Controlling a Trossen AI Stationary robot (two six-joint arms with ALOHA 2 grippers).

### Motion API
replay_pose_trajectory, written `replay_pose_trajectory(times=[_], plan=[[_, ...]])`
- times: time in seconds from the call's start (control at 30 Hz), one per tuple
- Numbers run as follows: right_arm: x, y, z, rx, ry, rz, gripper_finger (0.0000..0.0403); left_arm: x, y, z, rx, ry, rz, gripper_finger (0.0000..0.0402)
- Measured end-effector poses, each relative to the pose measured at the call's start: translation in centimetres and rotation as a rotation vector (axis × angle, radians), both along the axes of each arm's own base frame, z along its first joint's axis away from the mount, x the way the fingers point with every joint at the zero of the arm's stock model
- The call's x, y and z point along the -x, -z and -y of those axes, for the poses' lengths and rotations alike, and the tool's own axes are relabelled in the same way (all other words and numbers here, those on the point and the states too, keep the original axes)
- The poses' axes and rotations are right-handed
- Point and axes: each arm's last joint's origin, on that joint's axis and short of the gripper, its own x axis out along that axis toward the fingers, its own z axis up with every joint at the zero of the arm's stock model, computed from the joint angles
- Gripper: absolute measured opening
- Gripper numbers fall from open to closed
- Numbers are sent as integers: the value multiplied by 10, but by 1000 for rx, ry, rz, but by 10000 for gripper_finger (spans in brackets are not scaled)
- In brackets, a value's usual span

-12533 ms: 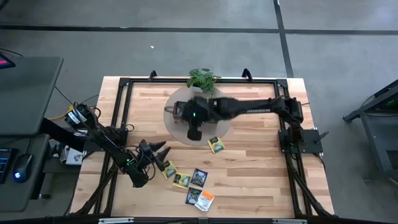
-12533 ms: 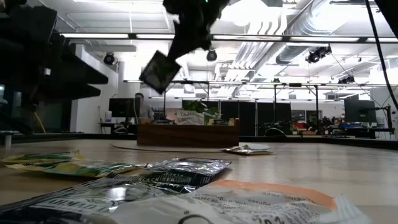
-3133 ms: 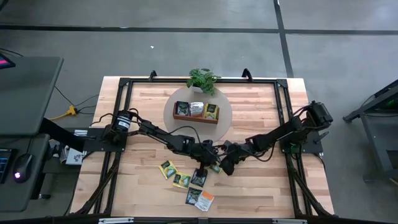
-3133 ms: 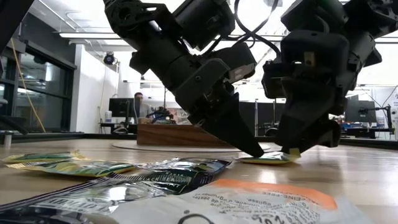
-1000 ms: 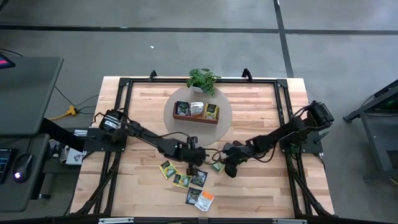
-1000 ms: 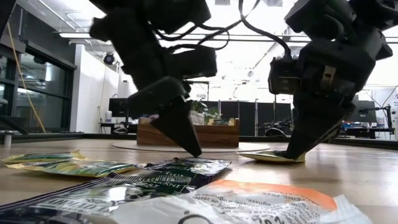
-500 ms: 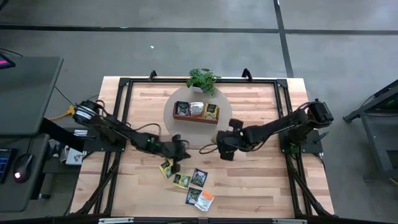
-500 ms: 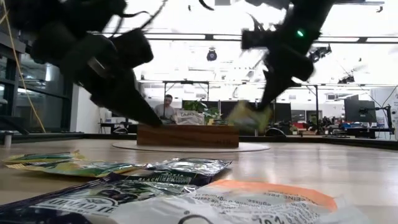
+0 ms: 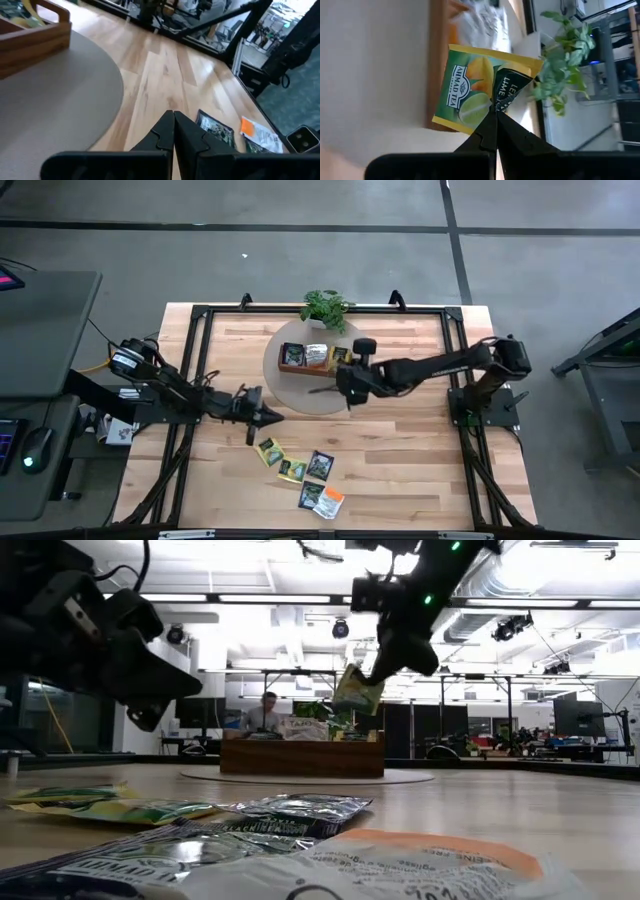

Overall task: Pick & Place Tea
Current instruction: Put the right yellow tea bag into the right section of the wooden organizer

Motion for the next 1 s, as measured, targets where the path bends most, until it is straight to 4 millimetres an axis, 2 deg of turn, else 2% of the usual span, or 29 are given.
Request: replay_pose_trajectory(times=[0.2, 0.4, 1.0], plan=[[-11, 18, 31, 56, -31, -104, 0, 1, 0, -1, -4, -8, 1, 1], [-14, 36, 46, 69, -20, -188, 0, 1, 1, -1, -4, -4, -3, 1], [-15, 40, 45, -3, -147, -244, 0, 1, 1, -1, -5, -6, -4, 1]])
